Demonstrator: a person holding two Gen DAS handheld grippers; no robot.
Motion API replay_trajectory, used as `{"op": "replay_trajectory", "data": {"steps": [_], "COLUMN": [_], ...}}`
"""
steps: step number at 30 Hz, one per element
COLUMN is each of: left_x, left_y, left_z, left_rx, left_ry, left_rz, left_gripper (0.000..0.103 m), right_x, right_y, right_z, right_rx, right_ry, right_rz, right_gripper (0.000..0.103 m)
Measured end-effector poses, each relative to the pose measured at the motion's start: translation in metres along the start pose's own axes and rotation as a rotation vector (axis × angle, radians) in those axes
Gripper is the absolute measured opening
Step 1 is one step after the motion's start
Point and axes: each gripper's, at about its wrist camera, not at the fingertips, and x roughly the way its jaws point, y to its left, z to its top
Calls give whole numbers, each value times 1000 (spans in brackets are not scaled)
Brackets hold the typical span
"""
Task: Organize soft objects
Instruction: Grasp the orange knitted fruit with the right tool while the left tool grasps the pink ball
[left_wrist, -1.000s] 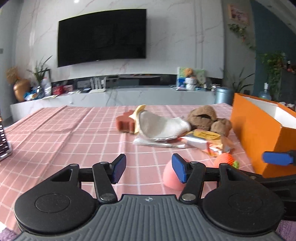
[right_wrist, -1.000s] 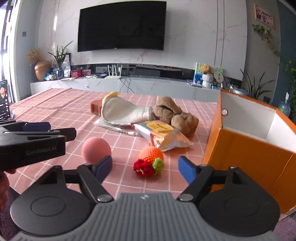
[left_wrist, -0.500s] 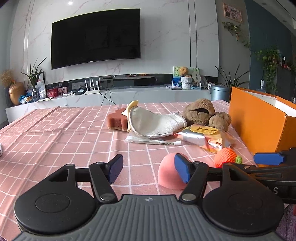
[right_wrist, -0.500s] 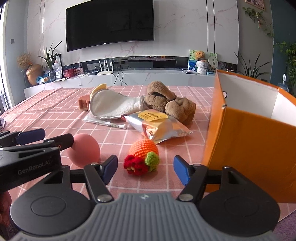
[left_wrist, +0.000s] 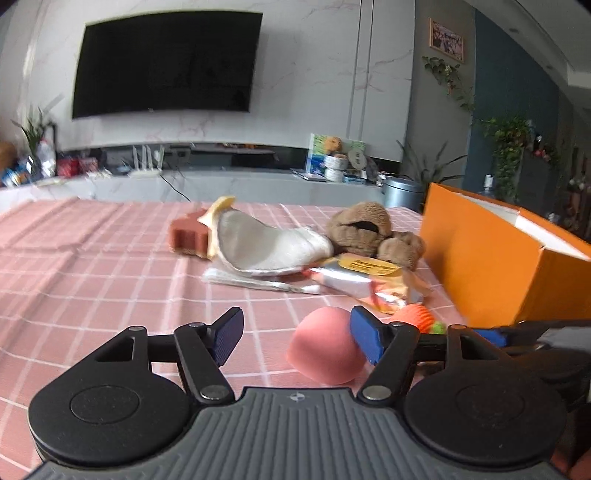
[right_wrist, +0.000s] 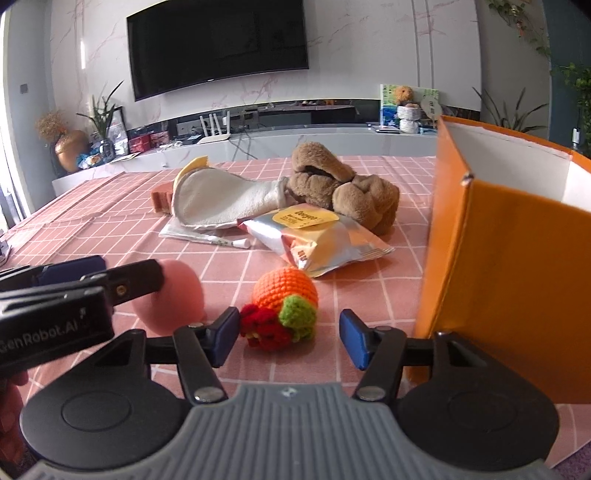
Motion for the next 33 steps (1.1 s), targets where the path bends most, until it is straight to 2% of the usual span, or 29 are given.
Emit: {"op": "replay_trajectory", "data": {"steps": [3,11,16,18,23,28,33], "left_x": [5,20,23,24,26,32,31], "left_y": [-2,-5,-9,-10,-16,-16,-20], "left_z": [0,1,-2,-1,-1,0,-2], "left_rx": [-20,-73,-75,-77,-64,-92,-84], "left_ry": [27,76,90,92,105,147,157], "left_rz": [-57,-115,-145,-155,-172,-179,-175], "left_gripper": [78,77,64,55,54,58,54], "right_x": [2,8,9,8,8,6,3], "right_y": [1,3,4,3,4,2,0], "right_z": [-1,-1,-2,-2,-1,-1,-2], "right_rx": [-10,-36,-45,-44,-48,-44,-43], "right_ry": [2,6,9,11,18,29,29], "right_rz": [20,21,22,23,23,21,19], "right_gripper": [57,49,47,47,46,46,45]}}
